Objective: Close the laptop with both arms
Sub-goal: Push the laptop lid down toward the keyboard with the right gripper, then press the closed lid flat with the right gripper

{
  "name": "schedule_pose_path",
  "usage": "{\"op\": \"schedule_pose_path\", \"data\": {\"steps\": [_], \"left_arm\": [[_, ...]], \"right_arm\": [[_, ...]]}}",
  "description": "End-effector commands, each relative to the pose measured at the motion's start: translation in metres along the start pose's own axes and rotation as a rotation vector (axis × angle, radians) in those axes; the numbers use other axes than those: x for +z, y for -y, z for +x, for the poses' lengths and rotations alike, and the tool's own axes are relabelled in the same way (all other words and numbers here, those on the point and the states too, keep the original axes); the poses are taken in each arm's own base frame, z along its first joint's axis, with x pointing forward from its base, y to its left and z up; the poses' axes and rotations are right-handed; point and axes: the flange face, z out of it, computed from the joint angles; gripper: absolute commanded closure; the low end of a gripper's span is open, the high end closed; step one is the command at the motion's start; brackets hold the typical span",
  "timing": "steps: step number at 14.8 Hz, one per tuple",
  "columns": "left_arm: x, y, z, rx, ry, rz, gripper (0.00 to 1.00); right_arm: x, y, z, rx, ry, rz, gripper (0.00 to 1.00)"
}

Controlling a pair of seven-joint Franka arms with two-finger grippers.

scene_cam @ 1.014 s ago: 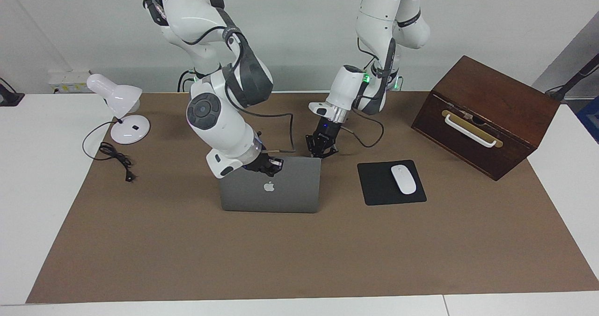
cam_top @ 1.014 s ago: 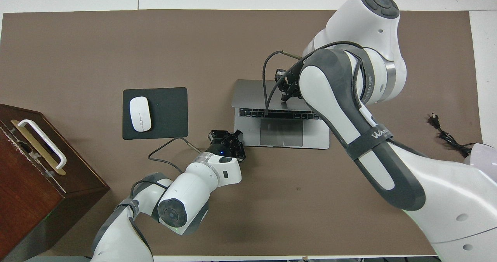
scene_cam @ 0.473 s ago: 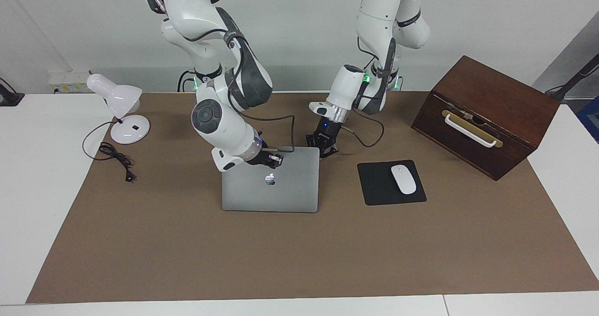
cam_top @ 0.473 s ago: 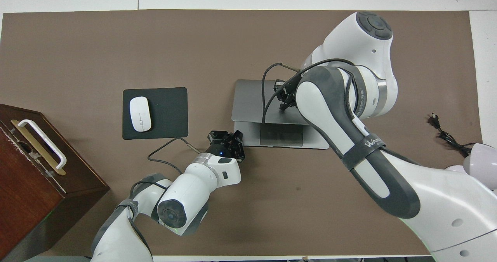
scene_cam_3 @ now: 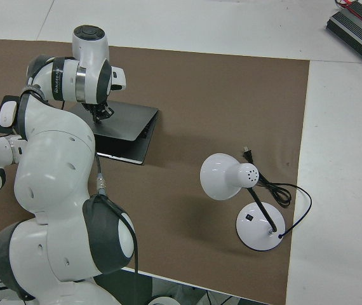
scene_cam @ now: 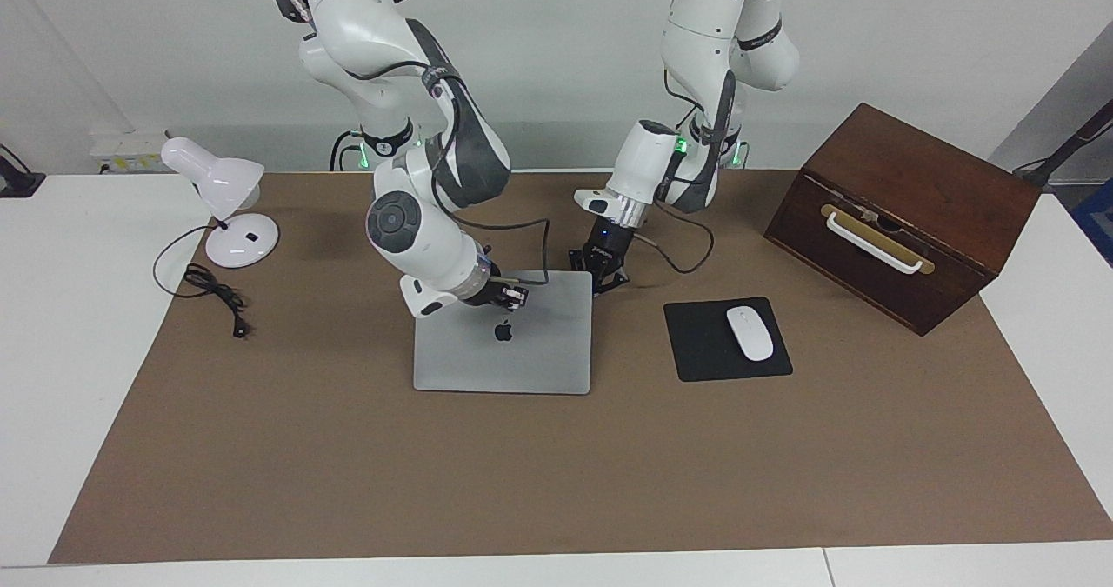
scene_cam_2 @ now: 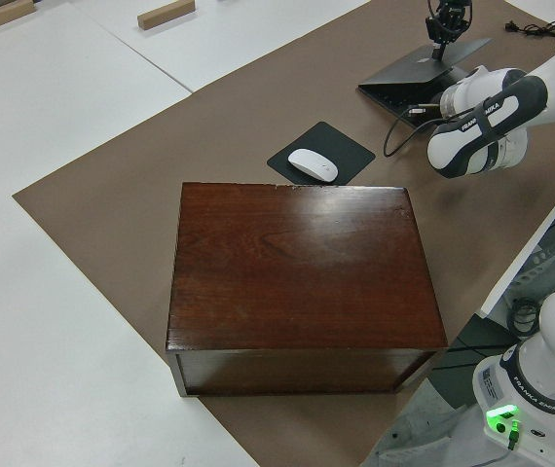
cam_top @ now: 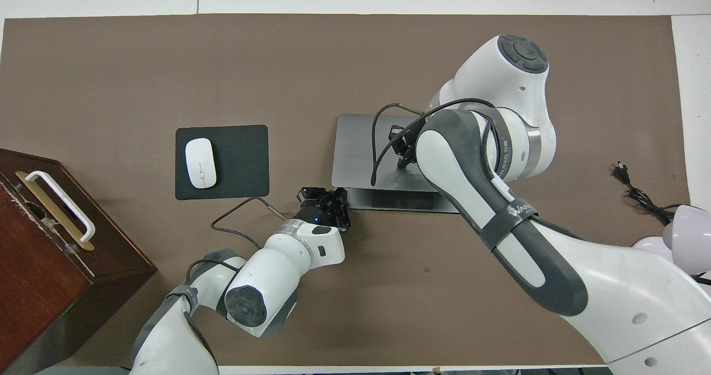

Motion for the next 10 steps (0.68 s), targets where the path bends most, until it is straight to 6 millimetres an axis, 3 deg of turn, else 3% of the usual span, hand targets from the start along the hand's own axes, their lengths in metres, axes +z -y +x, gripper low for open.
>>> {"op": "schedule_pose_path", "data": {"steps": [1,10], "left_arm": [[0.008,-0.007,-0.046,0.023,0.115,-0.011,1.00],[0.009,-0.007,-0.047,0.023,0.116,-0.011,1.00]], "right_arm": [[0.011,-0.007,-0.010,0.030,0.005,0.019,1.00],[0.036,-0.010,-0.017,0.028,-0.006,0.009,1.00]]}}
